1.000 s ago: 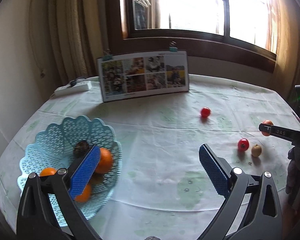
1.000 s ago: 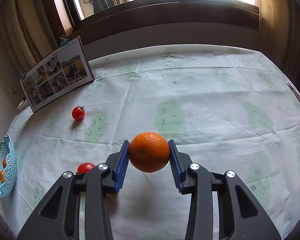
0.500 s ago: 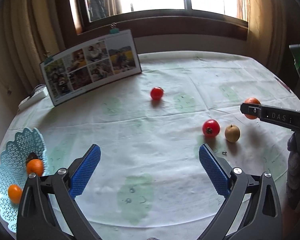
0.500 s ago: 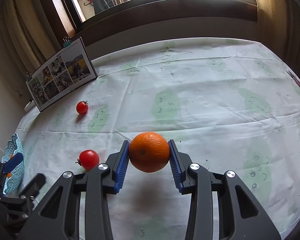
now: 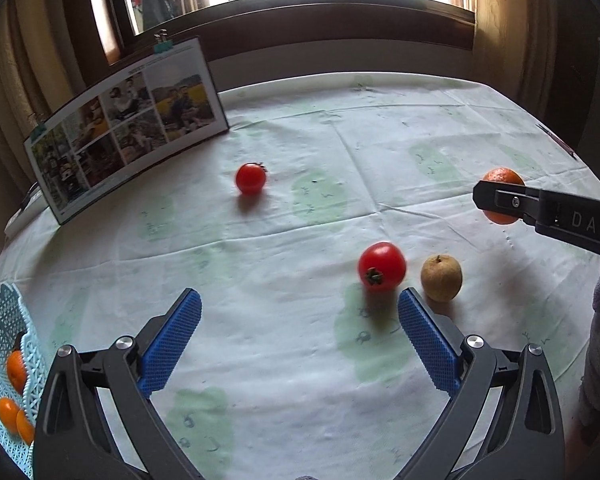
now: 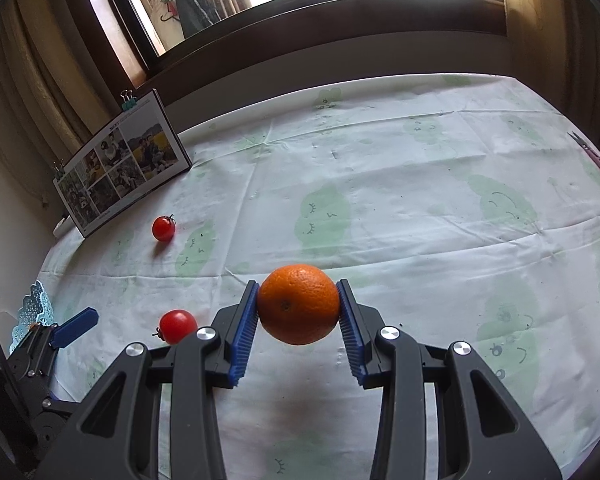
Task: Organize fruits
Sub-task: 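Grasp a red tomato with the left tool while the right tool holds the orange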
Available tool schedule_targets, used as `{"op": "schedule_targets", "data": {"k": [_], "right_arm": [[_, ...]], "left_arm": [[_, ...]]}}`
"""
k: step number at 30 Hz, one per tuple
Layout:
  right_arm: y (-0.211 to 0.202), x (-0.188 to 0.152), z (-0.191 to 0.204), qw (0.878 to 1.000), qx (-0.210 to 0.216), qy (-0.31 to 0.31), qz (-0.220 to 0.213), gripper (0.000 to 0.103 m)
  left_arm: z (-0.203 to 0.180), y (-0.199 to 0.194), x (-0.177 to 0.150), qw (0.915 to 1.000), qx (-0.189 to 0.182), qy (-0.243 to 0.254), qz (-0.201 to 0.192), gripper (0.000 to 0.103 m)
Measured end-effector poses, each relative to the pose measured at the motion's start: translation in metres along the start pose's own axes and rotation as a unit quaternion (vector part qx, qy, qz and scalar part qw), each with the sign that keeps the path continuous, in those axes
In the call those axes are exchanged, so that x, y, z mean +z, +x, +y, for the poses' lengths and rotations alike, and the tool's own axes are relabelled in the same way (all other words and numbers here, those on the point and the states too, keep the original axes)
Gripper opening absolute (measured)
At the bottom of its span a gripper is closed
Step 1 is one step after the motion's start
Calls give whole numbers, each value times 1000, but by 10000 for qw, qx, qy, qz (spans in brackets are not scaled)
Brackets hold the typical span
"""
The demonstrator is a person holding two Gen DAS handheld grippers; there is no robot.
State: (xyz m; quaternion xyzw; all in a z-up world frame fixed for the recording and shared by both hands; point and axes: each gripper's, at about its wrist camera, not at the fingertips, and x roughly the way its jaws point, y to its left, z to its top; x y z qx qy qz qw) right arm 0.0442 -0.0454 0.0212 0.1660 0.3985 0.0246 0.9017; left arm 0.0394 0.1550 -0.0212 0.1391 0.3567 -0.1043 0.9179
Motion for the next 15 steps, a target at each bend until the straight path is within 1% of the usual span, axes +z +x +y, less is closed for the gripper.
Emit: {"op": "schedule_targets", "data": {"k": [3,7,10,15], "right_arm": [[-3,2,-3,10000,15,58,-38,39],[-8,3,-6,9999,44,108,-90,39],[-8,3,-6,9999,66,122,-83,39],[-11,3,-6,9998,76,128,-120,39]], "left_arm": [[-8,8,2,9999,-50,52,104,89],[-16,10,6,9998,-158,114,104,86],[-24,12,10,9994,-232,244,66,79],[-28,18,12,9989,-392,220,136,57]]}}
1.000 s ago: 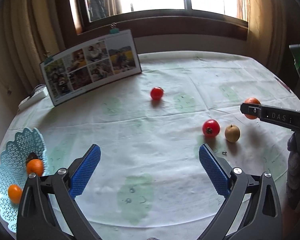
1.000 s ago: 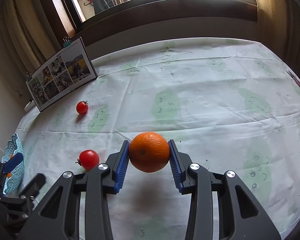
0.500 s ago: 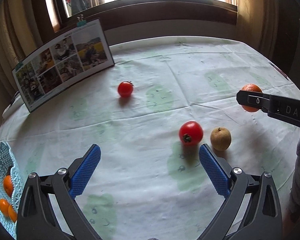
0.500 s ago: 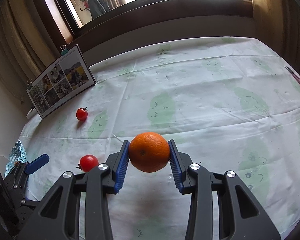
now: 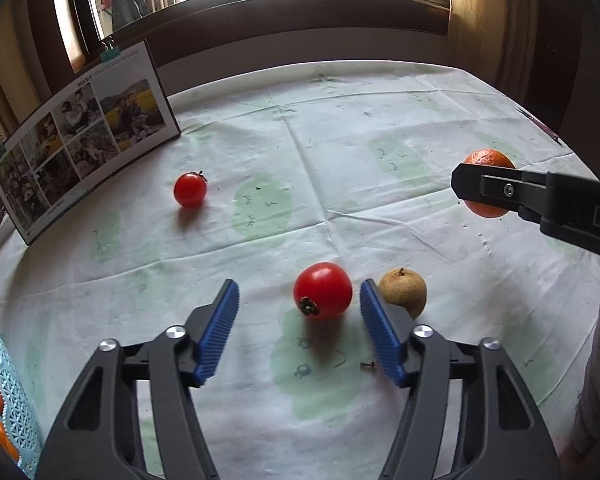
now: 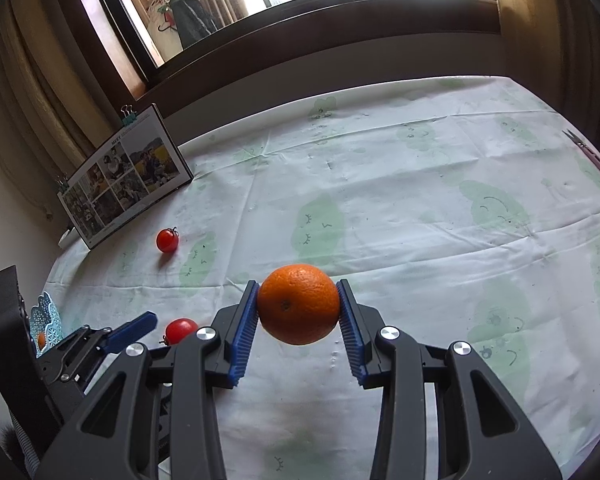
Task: Organize fruits
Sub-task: 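Grasp a red tomato with the left tool while the right tool holds the orange, then carry the tomato and orange to the basket and open both tools inside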
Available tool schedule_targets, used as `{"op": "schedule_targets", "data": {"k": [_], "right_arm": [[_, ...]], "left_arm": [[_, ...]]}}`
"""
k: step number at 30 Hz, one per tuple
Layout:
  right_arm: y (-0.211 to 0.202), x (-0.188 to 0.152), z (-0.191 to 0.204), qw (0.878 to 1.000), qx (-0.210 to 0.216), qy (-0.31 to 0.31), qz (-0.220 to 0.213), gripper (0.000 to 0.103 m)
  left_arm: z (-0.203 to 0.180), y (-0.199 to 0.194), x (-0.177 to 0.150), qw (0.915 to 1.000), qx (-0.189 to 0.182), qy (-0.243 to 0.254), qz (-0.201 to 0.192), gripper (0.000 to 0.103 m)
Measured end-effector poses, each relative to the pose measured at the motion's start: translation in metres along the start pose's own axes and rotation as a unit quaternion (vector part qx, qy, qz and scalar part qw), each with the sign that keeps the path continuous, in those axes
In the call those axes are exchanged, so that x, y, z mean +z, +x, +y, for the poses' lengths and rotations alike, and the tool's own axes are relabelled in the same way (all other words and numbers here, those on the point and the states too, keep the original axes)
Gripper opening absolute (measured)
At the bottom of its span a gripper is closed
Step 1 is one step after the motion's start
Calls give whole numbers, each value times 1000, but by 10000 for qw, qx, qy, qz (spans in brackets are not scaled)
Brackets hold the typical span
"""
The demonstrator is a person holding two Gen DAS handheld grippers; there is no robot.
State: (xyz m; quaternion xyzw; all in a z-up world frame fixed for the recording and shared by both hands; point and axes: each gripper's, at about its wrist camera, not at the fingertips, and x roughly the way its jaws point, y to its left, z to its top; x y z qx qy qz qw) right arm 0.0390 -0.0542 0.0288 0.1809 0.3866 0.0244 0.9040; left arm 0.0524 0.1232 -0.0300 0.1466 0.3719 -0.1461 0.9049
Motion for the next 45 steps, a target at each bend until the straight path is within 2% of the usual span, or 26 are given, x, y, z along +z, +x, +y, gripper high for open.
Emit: {"op": "schedule_targets", "data": {"k": [1,3,6,10,16,26,37,45], "right_arm": [[0,0,0,10000,0,5,-5,39],[0,0,0,10000,1,2,-6,39],[-1,0,0,10000,0,-2,-6,39],[-1,0,0,10000,1,-1,-5,39],[-1,-1,1,10000,23,-26,-13,39],[-2,-3,3,10000,46,-40,-30,39],[4,-8,11,9999,32,-160,27,39],[6,-12,14,9998,-9,-208,62,39]], "left_arm": [[1,0,0,10000,-53,-22,1,54],[1,1,0,9999,-112,-34,26,40],[1,0,-2,9996,-280,-97,30,30],[4,-4,-5,9994,-275,-188,1,30],[18,-12,-14,9991,-49,-417,-5,30],[42,-43,-21,9964,370,-701,-302,30],[72,-76,-35,9903,741,-1025,-582,30],[105,-102,-49,9819,1037,-1390,-764,30]]}}
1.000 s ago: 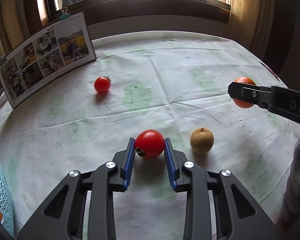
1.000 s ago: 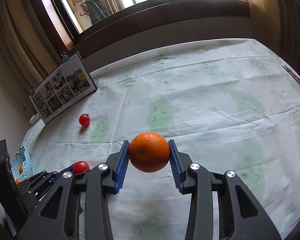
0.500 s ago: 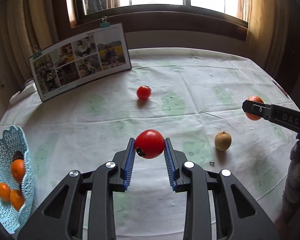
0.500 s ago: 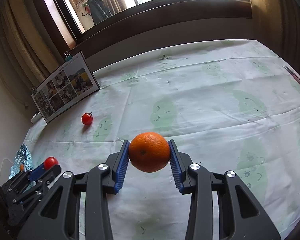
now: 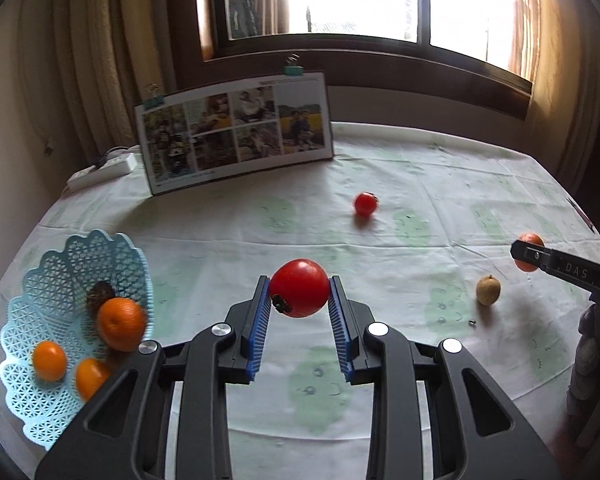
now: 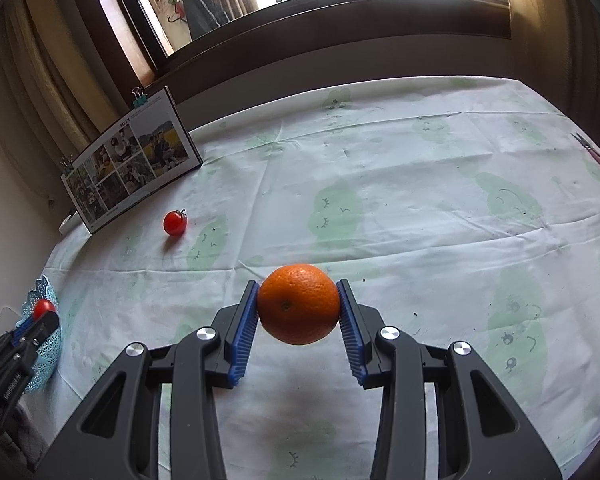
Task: Organize fruits
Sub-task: 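Carry the tomato and orange to the basket and open both tools inside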
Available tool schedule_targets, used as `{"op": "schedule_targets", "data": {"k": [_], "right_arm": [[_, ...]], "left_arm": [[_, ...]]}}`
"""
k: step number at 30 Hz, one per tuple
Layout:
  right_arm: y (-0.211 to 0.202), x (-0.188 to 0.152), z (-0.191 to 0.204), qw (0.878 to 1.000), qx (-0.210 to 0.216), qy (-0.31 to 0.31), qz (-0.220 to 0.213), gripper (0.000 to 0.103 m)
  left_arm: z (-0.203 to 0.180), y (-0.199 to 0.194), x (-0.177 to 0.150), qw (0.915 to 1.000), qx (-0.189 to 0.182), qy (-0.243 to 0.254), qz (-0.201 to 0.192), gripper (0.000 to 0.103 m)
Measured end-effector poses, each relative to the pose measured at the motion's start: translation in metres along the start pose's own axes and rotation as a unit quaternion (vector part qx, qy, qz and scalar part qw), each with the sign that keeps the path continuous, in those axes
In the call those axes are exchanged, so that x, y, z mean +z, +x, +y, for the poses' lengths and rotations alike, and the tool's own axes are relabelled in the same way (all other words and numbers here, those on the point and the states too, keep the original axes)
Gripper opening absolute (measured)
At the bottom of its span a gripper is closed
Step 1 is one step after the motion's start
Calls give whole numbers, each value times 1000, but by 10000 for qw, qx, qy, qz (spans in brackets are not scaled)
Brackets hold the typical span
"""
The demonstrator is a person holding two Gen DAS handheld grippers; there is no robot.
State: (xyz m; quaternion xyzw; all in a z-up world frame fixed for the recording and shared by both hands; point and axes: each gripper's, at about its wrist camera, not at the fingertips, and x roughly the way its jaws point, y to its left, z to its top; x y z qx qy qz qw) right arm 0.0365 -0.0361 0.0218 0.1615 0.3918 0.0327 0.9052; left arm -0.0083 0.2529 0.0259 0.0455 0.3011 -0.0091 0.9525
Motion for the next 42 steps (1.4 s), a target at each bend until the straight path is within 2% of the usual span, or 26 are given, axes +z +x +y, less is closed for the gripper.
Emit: {"op": "schedule_targets", "data": {"k": [6,14,25,26,28,29,30,32,42], "right_arm": [[-2,-1,5,10000,-14,-49,-26,39],[-4,-7,13,9999,-6,-114,-17,39],[-9,-13,33,9998,92,-160,-1,39],[-9,-14,37,9998,102,-185,5,39],[-9,-15,45,9996,126,-249,17,39],[-9,-15,48,9995,136,-284,18,39],[-10,-15,53,9993,150,-328,18,39],[-11,-16,64,9989,198,-436,13,39],[-11,-28,136,9923,639,-1059,104,39]], "left_arm": [[34,-9,2,9989,335,-286,-144,30],[83,-10,-4,9944,730,-749,-120,30],[127,-19,-13,9878,1061,-1130,-151,30],[130,-19,-13,9873,1075,-1161,-147,32],[137,-21,-15,9860,1140,-1209,-171,47],[139,-22,-15,9850,1180,-1239,-205,61],[142,-24,-16,9838,1228,-1284,-257,71],[149,-30,-18,9813,1292,-1387,-336,75],[181,-45,-32,9755,1412,-1640,-393,75]]}}
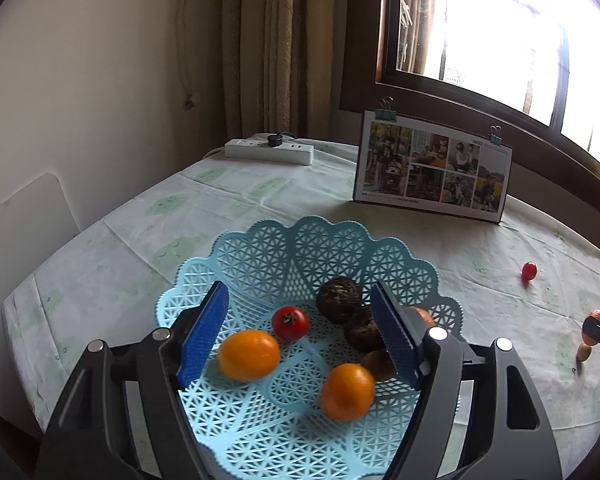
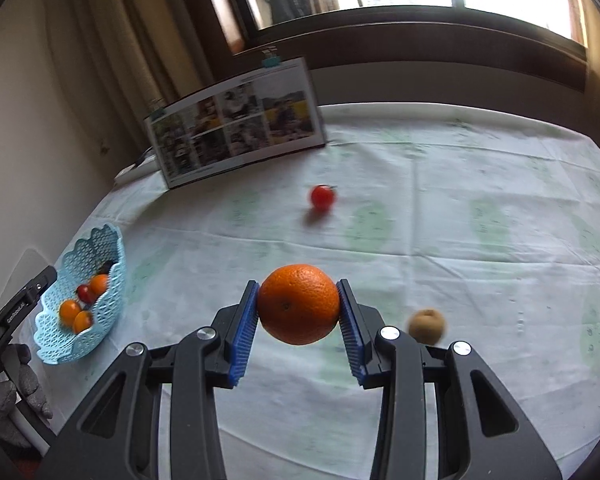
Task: Organize fruits
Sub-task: 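Carry the tomato and orange to the basket and open both tools inside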
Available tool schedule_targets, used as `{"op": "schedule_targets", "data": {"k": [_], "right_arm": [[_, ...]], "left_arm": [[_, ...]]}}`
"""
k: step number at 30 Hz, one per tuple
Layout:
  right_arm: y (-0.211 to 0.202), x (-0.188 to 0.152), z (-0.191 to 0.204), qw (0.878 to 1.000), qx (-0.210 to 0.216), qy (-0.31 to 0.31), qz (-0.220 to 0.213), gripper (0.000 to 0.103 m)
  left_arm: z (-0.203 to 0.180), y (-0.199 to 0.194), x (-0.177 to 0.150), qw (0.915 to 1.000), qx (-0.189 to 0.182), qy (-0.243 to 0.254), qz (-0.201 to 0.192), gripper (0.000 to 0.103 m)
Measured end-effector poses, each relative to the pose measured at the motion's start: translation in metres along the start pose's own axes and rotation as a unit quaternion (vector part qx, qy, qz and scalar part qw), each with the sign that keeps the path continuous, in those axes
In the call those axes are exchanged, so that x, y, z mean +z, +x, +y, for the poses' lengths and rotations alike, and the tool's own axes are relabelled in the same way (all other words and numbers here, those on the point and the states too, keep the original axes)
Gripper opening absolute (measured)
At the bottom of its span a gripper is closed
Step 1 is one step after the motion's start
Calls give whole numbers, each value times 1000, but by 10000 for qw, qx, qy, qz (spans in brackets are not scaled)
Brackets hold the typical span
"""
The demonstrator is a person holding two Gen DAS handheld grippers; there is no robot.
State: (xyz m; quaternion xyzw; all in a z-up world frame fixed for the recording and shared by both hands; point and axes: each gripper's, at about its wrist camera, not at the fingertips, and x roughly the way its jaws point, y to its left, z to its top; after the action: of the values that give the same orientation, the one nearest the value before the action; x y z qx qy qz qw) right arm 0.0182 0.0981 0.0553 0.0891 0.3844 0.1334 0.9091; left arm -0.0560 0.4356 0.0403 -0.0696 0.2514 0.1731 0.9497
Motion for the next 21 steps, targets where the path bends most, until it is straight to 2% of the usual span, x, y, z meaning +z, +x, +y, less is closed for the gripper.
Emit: {"op": "schedule_targets", "data": {"k": [4,8,16,21], "right_arm": [[7,0,36,9993,256,-278,78,39],[13,1,73,9968,539,-579,146,39],[22,-4,146,9872,1102,-1116,272,39],[30,-5,176,9823,1301,-1304,332,39]], "left_arm": [[12,-3,-2,10000,29,-51,-12,75],[22,-6,-3,9999,70,-98,-53,80],[42,-6,-8,9998,80,-201,14,83],[53,-9,-10,9997,124,-216,0,83]]}}
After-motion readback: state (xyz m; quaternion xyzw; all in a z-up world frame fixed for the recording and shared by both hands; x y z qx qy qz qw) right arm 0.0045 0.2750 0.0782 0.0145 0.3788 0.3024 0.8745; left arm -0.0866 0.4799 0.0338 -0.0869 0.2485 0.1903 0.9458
